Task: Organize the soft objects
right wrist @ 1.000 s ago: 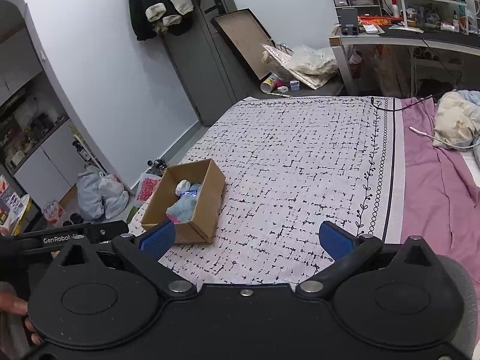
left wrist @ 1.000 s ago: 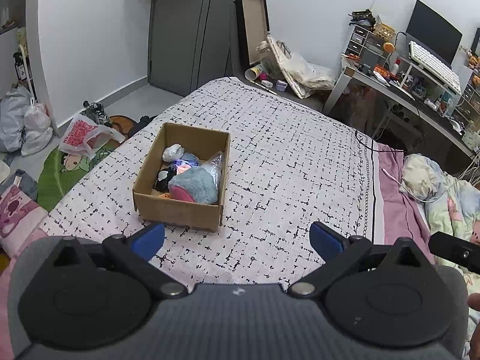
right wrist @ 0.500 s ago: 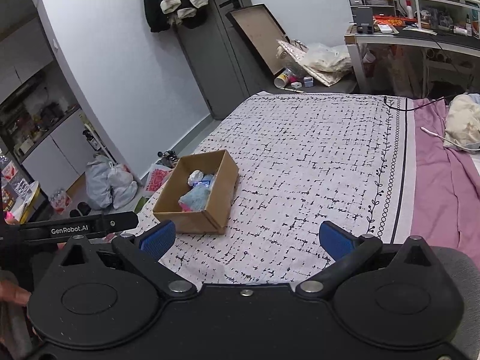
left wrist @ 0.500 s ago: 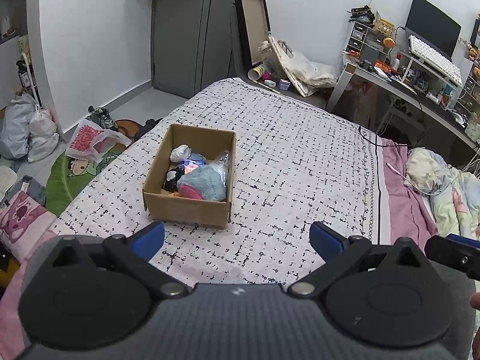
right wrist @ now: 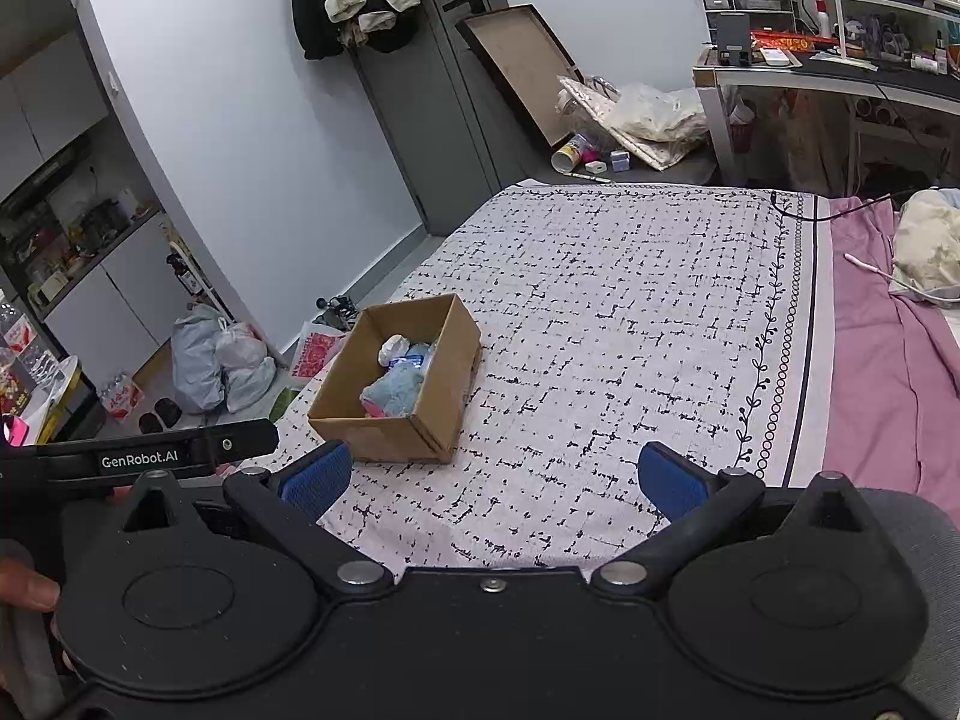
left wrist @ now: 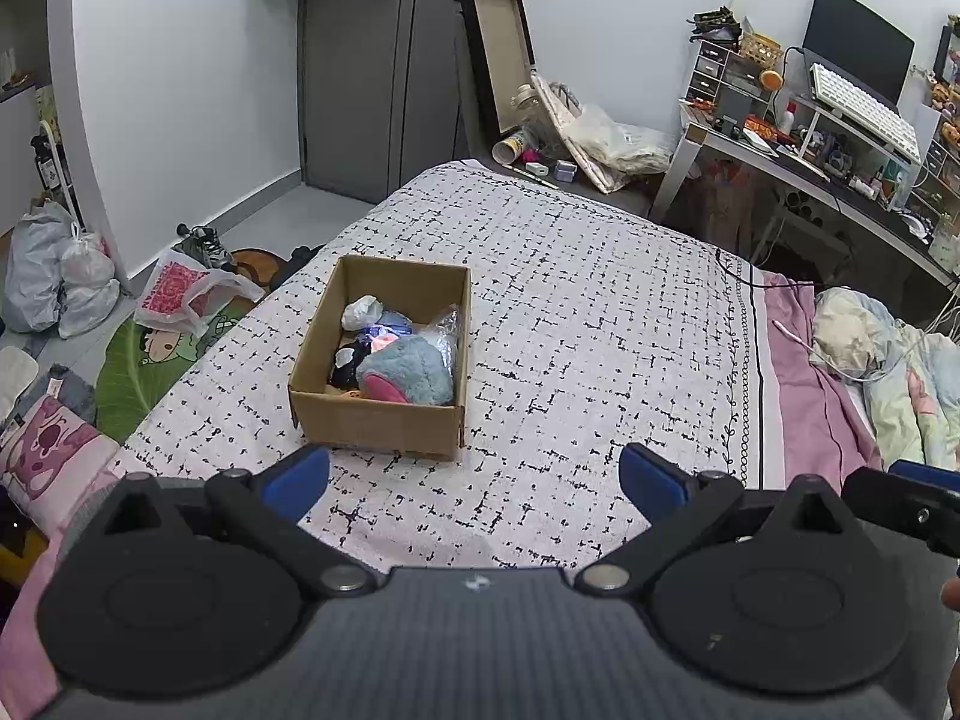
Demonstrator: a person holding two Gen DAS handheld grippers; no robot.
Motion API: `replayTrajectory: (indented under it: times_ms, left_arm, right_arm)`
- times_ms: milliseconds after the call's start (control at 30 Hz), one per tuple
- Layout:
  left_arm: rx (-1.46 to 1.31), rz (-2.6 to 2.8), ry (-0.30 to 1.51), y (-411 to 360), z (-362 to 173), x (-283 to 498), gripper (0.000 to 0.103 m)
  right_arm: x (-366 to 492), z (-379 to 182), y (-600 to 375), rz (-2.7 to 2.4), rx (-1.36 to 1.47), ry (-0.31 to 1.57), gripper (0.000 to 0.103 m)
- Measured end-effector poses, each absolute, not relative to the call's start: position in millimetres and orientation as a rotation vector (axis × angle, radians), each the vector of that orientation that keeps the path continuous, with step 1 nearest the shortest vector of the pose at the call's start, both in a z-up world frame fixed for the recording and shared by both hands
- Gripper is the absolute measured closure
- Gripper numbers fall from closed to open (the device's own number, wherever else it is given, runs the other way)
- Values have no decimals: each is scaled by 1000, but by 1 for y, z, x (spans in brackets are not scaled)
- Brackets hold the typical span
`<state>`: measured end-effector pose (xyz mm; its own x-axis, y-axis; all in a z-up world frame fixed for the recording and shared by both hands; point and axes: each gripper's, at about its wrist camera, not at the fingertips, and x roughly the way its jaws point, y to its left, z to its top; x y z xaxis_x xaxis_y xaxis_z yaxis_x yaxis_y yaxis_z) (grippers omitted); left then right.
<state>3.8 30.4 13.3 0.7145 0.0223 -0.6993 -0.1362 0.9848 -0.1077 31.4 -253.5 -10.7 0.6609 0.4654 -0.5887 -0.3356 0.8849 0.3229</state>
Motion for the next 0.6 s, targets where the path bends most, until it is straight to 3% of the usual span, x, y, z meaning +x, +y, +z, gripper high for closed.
replayTrajectory:
  times_ms: [600]
  left_arm:
    - [-132, 124, 773, 33, 9, 2, 1]
  right_arm:
    - [31, -14, -252, 446, 184, 729, 0]
